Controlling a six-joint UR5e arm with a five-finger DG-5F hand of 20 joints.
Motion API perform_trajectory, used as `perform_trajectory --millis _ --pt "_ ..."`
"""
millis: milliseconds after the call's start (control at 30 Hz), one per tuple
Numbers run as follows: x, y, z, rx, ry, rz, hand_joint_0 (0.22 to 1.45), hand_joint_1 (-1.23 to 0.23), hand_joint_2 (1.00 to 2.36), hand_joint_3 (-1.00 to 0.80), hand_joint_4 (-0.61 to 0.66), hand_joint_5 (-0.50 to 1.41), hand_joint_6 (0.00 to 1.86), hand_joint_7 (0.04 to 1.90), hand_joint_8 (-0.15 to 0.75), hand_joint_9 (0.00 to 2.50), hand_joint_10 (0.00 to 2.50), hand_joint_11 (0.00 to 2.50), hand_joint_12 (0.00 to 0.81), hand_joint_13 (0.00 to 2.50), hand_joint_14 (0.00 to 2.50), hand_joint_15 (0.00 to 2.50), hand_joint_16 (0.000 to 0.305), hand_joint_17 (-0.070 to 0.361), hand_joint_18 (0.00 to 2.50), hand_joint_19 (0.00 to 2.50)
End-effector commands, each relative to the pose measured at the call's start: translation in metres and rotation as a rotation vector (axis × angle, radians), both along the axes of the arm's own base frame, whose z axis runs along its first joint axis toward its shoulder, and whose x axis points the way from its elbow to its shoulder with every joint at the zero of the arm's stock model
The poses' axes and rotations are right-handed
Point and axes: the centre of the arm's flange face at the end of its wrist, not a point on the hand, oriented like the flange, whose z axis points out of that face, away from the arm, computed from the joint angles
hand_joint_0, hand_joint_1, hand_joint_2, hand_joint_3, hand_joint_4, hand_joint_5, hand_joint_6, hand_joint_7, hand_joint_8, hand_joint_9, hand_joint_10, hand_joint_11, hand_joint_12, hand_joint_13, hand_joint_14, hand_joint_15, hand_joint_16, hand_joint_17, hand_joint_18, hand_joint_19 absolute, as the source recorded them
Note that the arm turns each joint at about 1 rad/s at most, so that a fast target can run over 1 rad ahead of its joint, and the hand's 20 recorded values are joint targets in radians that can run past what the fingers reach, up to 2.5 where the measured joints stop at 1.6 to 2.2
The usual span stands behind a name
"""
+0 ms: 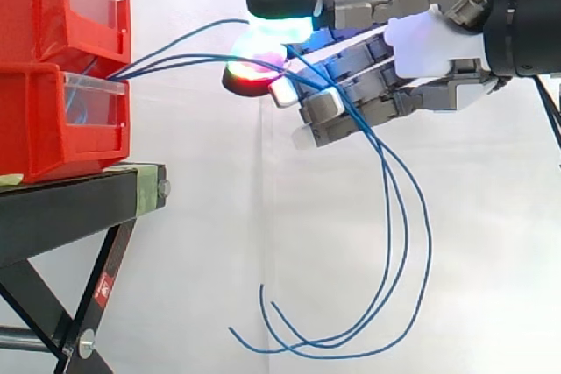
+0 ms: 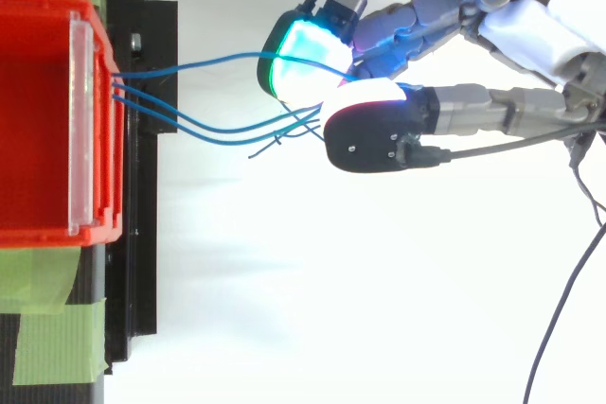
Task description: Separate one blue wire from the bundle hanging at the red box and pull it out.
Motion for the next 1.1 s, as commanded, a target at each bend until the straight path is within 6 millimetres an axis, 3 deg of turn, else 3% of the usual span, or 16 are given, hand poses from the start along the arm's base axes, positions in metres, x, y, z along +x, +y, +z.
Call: perform_trajectory --millis 0,667,1067 --pt "0.0001 0.0001 0.0004 0.000 -0.002 0.000 0.53 -0.73 1.01 -0.39 0.21 -0.22 0.87 0.80 0.315 0.81 0.02 1.05 0.380 1.03 0.03 1.60 0.056 0.125 0.60 0.43" --pt "0.0001 0.0018 0.0003 0.000 0.000 0.003 0.59 -0.63 1.01 -0.35 0.17 -0.18 0.85 0.85 0.306 0.88 0.02 1.02 0.362 1.09 0.00 1.60 0.051 0.114 0.63 0.45" --pt "0.0000 0.0016 0.0002 0.000 0.000 0.000 0.59 -0.66 1.02 -0.20 0.12 -0.18 0.88 0.85 0.314 0.92 0.02 1.03 0.364 1.11 0.00 1.60 0.050 0.113 0.65 0.45"
